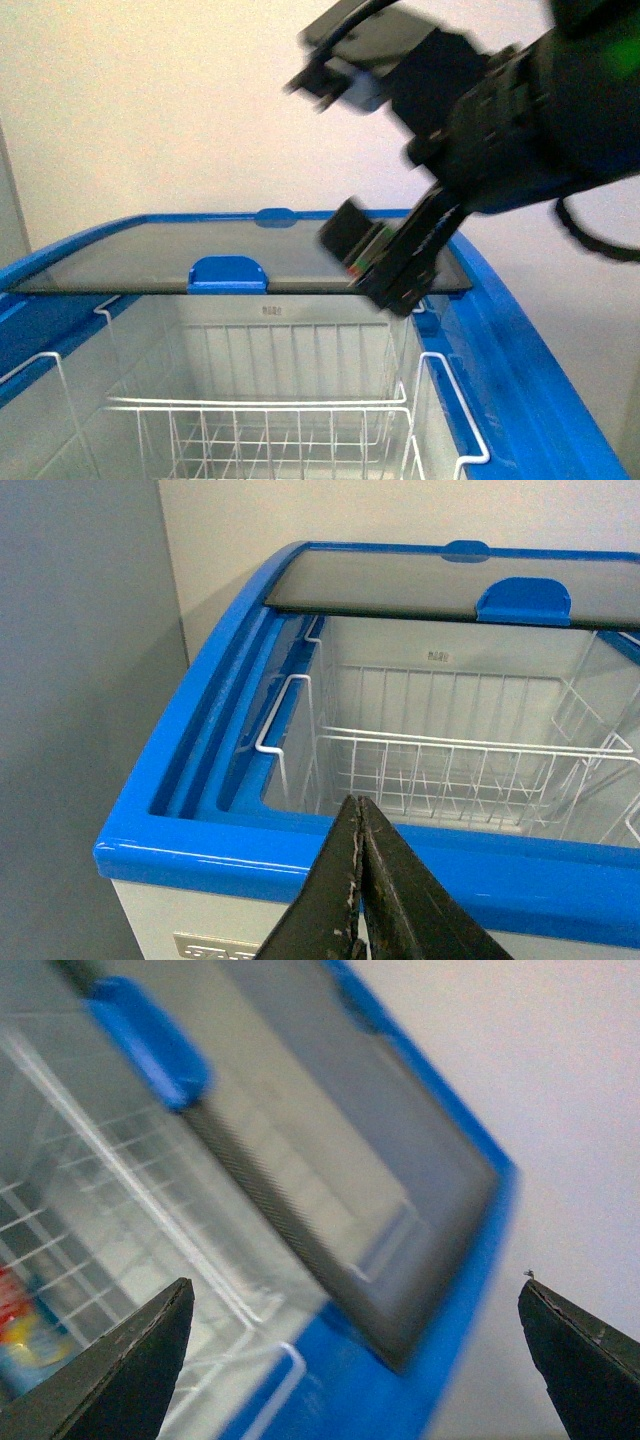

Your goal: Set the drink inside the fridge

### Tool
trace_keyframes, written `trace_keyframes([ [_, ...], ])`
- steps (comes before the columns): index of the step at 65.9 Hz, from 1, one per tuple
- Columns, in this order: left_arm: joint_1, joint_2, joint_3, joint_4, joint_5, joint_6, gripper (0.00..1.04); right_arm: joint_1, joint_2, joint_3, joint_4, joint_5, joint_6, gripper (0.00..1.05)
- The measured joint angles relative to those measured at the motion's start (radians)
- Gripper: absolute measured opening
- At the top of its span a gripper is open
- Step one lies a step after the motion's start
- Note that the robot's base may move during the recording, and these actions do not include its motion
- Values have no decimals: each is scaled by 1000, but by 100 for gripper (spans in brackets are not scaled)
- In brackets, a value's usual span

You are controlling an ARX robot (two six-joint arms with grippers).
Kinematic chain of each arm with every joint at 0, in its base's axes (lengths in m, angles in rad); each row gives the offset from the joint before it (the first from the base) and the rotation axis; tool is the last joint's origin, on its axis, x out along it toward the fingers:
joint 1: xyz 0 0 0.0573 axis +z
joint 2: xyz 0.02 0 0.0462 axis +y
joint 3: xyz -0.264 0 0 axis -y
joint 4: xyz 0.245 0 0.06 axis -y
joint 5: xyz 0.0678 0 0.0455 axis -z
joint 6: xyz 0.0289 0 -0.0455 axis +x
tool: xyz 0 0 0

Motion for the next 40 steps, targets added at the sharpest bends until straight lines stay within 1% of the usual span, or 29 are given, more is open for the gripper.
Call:
trace_keyframes([
  [6, 0, 0, 0, 0, 0, 0, 3, -75, -108, -34, -45, 118, 86, 97],
  [9, 0, 0, 0, 0, 0, 0, 3, -107, -159, -56, -73, 161, 131, 97],
  [15, 0, 0, 0, 0, 0, 0, 3, -160, -277, -111, -159, 217, 240, 97],
  [21, 0, 0, 0, 0, 0, 0, 3, -188, -417, -170, -304, 253, 373, 97],
  [25, 0, 0, 0, 0, 0, 0, 3, -184, -540, -224, -420, 274, 470, 97],
  [28, 0, 0, 0, 0, 0, 0, 3, -156, -652, -270, -518, 313, 539, 97],
  [31, 0, 0, 0, 0, 0, 0, 3, -89, -788, -310, -642, 385, 639, 97],
  [33, 0, 0, 0, 0, 0, 0, 3, -27, -880, -341, -692, 444, 703, 97],
  [34, 0, 0, 0, 0, 0, 0, 3, -10, -907, -353, -692, 459, 726, 97],
  [35, 0, 0, 0, 0, 0, 0, 3, -3, -941, -370, -676, 450, 735, 96],
  [38, 0, 0, 0, 0, 1, 0, 3, -19, -1049, -462, -477, 316, 710, 87],
  [39, 0, 0, 0, 0, 0, 0, 3, -26, -1077, -497, -413, 284, 695, 84],
  [40, 0, -1, 0, 0, 0, 0, 3, -29, -1088, -515, -385, 269, 692, 82],
])
